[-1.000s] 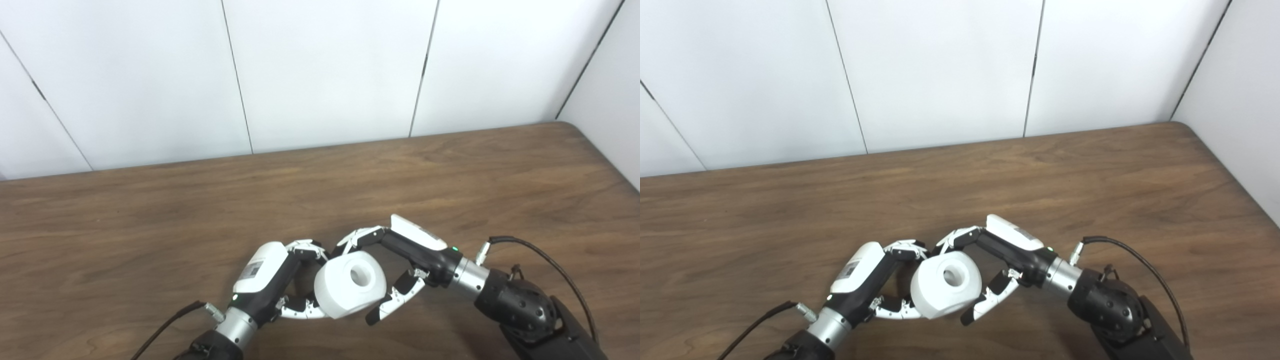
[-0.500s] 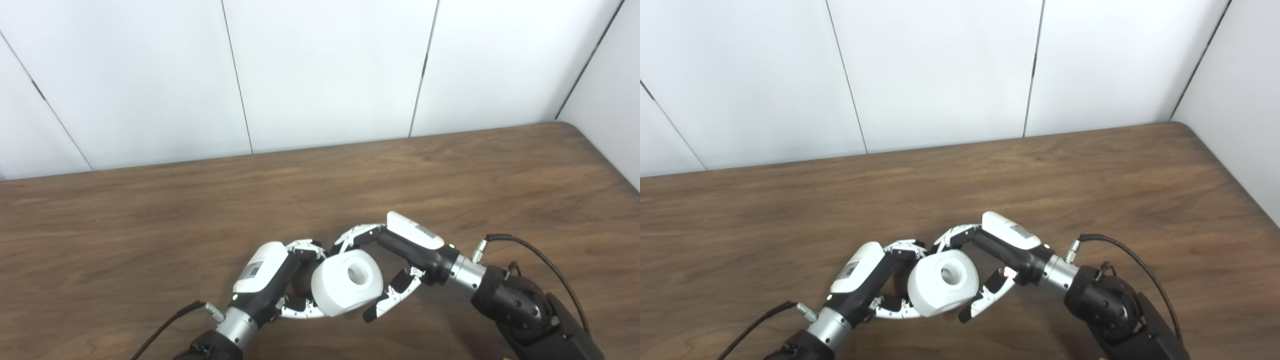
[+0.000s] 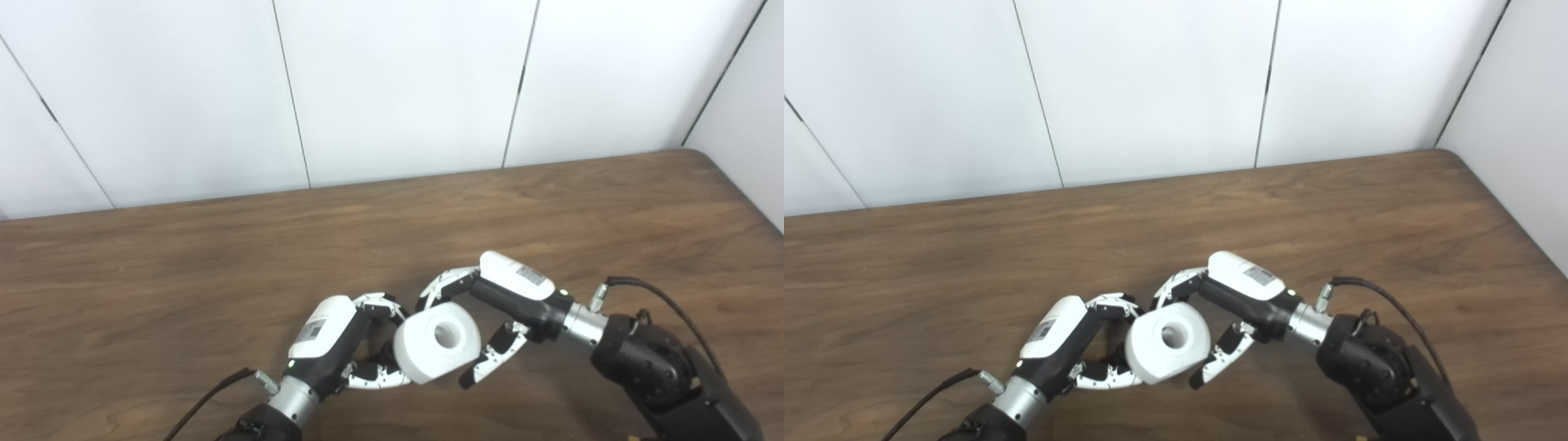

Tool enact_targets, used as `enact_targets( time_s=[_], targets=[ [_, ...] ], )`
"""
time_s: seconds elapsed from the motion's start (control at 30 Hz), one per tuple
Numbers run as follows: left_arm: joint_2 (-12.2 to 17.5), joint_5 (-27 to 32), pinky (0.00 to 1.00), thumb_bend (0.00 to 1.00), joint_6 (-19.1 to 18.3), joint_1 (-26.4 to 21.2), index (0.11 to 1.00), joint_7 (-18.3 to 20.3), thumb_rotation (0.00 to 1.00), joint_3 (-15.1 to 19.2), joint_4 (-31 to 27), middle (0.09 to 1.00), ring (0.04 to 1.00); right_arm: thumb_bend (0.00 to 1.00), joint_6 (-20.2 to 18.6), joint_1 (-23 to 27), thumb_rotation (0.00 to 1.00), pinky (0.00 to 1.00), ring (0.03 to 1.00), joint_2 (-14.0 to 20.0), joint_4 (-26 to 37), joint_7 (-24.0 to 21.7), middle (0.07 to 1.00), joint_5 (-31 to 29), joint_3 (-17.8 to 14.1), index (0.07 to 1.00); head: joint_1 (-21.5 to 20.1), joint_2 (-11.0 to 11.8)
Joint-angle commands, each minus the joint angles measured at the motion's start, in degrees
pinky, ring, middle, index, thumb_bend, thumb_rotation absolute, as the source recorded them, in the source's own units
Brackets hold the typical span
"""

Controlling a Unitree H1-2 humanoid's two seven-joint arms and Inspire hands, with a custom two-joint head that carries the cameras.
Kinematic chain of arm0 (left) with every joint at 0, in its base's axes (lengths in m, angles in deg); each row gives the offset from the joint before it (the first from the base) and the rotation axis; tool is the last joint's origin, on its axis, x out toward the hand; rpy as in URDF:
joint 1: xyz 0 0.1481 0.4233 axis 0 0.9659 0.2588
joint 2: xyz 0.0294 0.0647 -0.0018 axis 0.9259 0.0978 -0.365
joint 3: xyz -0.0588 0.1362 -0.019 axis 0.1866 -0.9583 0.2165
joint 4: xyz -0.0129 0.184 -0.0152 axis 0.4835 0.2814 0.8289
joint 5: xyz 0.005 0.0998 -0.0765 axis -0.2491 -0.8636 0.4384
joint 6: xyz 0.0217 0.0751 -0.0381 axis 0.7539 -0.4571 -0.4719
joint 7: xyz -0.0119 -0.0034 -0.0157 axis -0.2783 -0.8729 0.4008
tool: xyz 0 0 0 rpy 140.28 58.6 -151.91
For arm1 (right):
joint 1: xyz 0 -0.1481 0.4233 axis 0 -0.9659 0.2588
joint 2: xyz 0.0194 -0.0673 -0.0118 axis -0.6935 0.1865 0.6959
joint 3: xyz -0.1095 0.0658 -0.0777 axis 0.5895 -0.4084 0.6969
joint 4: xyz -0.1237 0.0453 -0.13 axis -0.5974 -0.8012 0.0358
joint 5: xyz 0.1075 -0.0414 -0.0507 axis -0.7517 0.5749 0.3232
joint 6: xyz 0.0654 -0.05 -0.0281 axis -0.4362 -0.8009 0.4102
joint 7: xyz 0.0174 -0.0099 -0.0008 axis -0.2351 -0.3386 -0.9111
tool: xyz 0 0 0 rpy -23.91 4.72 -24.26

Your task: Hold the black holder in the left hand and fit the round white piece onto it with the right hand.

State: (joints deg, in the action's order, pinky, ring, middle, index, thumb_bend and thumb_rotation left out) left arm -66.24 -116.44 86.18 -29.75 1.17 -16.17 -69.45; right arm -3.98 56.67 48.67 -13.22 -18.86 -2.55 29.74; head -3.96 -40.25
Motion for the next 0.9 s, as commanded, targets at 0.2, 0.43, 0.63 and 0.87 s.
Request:
enact_targets(
  time_s=[0.2,0.43,0.63,0.87],
  targets=[
    [-1.2,-0.2,0.73,0.52,0.4,0.3,0.494,1.4,0.07,-1.4,0.0,0.712,0.837,0.52,-0.7,3.5,0.13,0.59,0.703,1.6,4.1,0.0,0.666,0.6,-2.4,0.482,-0.3,-0.1],
    [-1.4,-0.3,0.72,0.52,0.6,0.4,0.495,1.2,0.07,-1.6,0.2,0.713,0.838,0.52,-2.5,4.8,0.14,0.59,0.698,1.7,6.3,-0.8,0.657,2.2,-3.3,0.481,-0.4,0.1],
    [-1.7,-0.3,0.71,0.52,0.9,0.4,0.494,0.7,0.07,-1.6,0.4,0.709,0.831,0.52,-3.6,5.0,0.13,0.59,0.692,1.2,7.2,-1.1,0.653,2.6,-3.4,0.480,-0.4,-0.4],
    [-2.0,-0.8,0.73,0.52,0.1,0.2,0.495,0.8,0.07,-1.8,0.2,0.711,0.839,0.52,-3.7,4.5,0.13,0.58,0.693,0.7,7.2,-1.6,0.652,2.5,-2.9,0.481,0.0,-0.4]
  ],
)
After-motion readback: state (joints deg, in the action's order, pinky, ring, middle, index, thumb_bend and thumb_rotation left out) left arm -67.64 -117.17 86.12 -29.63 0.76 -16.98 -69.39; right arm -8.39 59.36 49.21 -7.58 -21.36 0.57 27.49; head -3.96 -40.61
